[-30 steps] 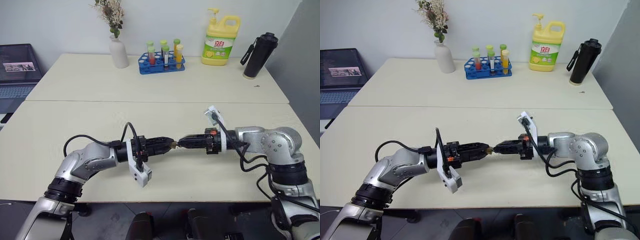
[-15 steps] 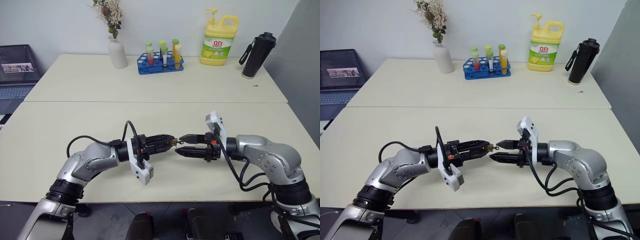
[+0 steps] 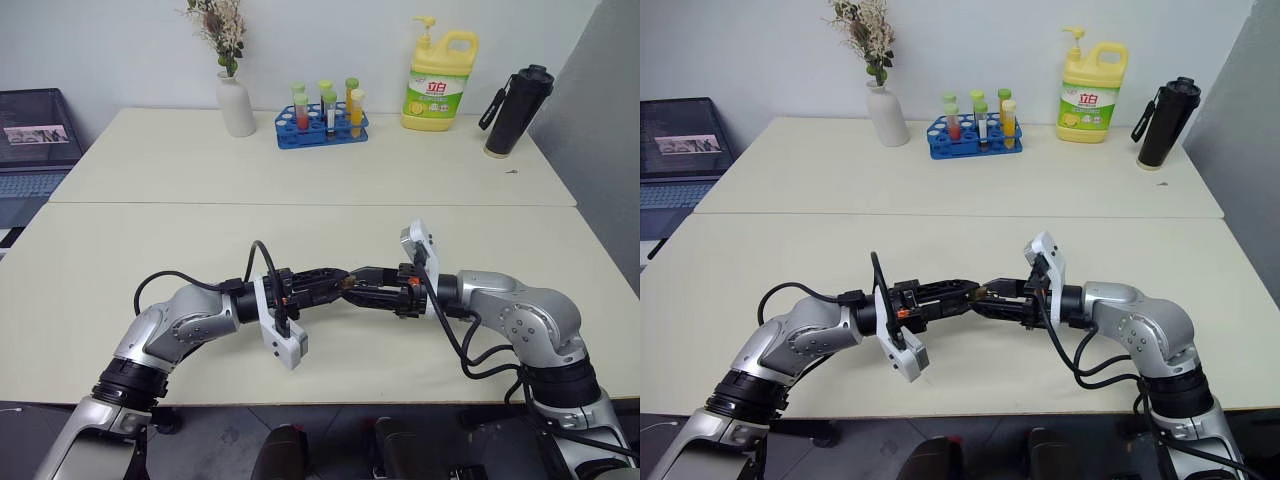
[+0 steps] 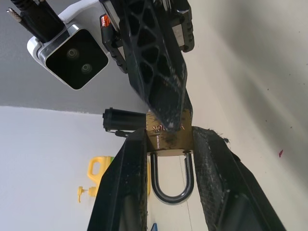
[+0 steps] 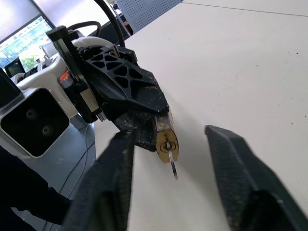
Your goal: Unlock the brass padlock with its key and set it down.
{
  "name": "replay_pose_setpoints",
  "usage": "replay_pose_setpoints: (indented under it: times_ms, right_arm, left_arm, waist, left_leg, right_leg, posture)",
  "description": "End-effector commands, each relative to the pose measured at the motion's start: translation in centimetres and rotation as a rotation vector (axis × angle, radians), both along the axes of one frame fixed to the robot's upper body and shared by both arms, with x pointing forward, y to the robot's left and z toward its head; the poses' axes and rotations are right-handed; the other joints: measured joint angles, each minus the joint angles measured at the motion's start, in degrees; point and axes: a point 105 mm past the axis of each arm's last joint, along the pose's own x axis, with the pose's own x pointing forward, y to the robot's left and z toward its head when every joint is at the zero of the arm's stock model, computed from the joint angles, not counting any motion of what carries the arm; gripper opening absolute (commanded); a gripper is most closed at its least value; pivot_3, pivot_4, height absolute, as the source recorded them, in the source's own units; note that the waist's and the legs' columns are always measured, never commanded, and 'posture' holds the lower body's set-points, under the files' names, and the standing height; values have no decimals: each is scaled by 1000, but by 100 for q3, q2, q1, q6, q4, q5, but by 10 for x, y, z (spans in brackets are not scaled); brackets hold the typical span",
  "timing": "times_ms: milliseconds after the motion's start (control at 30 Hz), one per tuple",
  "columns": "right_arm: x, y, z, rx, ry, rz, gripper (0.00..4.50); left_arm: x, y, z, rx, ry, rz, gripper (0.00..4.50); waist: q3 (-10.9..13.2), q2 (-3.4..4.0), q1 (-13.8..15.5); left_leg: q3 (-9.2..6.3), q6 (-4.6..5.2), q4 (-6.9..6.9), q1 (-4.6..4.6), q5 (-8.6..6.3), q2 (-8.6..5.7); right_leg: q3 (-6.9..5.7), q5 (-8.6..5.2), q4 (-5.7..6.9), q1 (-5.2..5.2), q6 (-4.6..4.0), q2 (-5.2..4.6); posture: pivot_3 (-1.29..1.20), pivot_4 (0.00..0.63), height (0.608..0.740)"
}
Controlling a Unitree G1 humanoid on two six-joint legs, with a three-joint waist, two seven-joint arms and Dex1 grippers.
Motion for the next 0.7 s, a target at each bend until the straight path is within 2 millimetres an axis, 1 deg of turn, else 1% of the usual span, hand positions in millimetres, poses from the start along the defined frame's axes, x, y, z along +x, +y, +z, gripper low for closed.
replay_pose_setpoints:
  times_ms: [33, 100, 133, 367, 500, 567, 633, 700]
  right_arm:
    - [-1, 1, 13, 41, -20, 17, 1028]
    - [-1, 2, 13, 42, -16, 23, 279]
    - [-2, 2, 13, 43, -14, 28, 152]
    - [-9, 4, 13, 36, -19, 65, 154]
    - [-11, 5, 13, 37, -22, 80, 154]
    - [-11, 4, 13, 35, -23, 82, 154]
    - [-9, 3, 12, 26, -32, 81, 154]
    - [-8, 2, 12, 18, -40, 78, 154]
  left_arm:
    - [-7, -4, 8, -30, -24, -36, 964]
    - [-7, -3, 8, -29, -23, -37, 964]
    - [-7, -3, 8, -29, -23, -37, 964]
    - [-11, -4, 5, -35, 4, -60, 964]
    - [-16, -4, 2, -41, 62, -84, 964]
    - [-16, -3, 4, -58, 73, -83, 964]
    - [-17, -1, 6, -64, 101, -89, 1714]
    - [-20, 0, 8, -80, 146, -92, 2281]
  waist:
    - [0, 0, 0]
    - [0, 0, 0]
    - [0, 0, 0]
    - [0, 0, 0]
    - [0, 0, -1]
    - [0, 0, -2]
    - [0, 0, -1]
    - [0, 0, -1]
  left_leg:
    - [1, 0, 0, 0, 0, 0]
    - [-1, 0, 0, 0, 0, 0]
    - [0, 0, 0, 0, 0, 0]
    - [-1, 0, 0, 0, 0, 0]
    - [-1, 0, 0, 0, 0, 1]
    - [-1, 0, 0, 0, 0, 1]
    - [-1, 0, 0, 0, 0, 1]
    - [-1, 0, 0, 0, 0, 0]
  right_leg:
    - [0, 0, 0, 0, 0, 0]
    - [-1, 0, 0, 0, 0, 0]
    - [0, 0, 0, 0, 0, 0]
    - [0, 0, 0, 0, 0, 0]
    - [0, 0, 0, 0, 0, 0]
    - [0, 0, 0, 0, 0, 0]
    - [-1, 0, 0, 0, 0, 0]
    - [-1, 0, 0, 0, 0, 0]
  posture:
    - [0, 150, 740]
    - [0, 150, 740]
    - [0, 150, 740]
    - [0, 150, 740]
    - [0, 150, 740]
    - [0, 150, 740]
    - [0, 150, 740]
    - [0, 150, 740]
